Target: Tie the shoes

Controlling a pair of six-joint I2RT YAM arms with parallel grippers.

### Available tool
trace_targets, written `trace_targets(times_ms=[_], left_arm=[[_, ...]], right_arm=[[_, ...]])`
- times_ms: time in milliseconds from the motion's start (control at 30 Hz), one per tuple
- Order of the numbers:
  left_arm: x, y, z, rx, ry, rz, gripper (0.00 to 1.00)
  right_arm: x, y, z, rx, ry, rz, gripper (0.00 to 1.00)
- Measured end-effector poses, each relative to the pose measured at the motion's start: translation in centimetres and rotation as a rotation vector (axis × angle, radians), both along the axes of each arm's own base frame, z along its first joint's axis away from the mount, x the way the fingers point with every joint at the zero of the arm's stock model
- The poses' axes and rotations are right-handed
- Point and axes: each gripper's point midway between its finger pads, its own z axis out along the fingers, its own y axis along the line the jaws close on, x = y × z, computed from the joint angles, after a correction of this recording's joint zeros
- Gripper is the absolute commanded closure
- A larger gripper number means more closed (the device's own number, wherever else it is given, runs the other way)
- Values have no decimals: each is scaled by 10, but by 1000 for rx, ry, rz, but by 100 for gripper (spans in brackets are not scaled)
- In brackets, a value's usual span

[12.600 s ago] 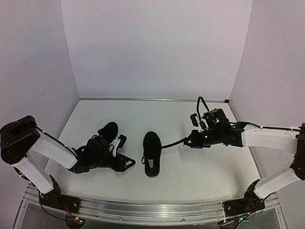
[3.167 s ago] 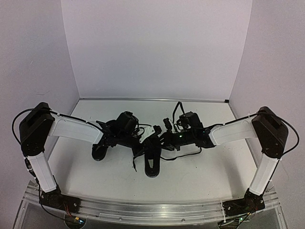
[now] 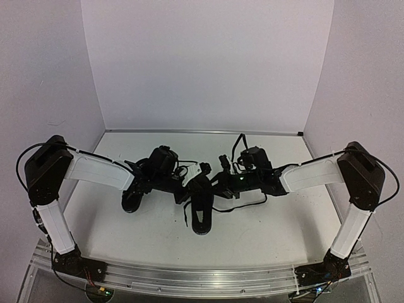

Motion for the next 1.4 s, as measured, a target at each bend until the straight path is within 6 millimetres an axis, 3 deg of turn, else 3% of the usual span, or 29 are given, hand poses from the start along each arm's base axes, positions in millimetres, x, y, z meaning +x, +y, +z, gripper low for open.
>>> trace_targets(times_ms=[267,467,600,700,833,1033,1400], left_arm=[[-1,-2,1,-4,-3,-4,100],[-1,-3,2,-10,-8,-7,100],[-1,-4,4,-15,-11,-6,91],[-1,-3,4,-14,-10,-2,78],[-1,3,9,-12,-8,1,71],[2,15,27,-46,-19,11,71],[-1,11,25,-60,-9,-11,79]], right_arm=[[0,0,0,1,0,2,75],[0,0,0,1,2,2,85],[0,0,0,1,0,2,99],[0,0,0,-1,3,0,100],[0,-1,0,-2,2,0,100],[1,-1,-1,-6,-3,-5,100],[2,-1,-1,-8,-5,-8,100]])
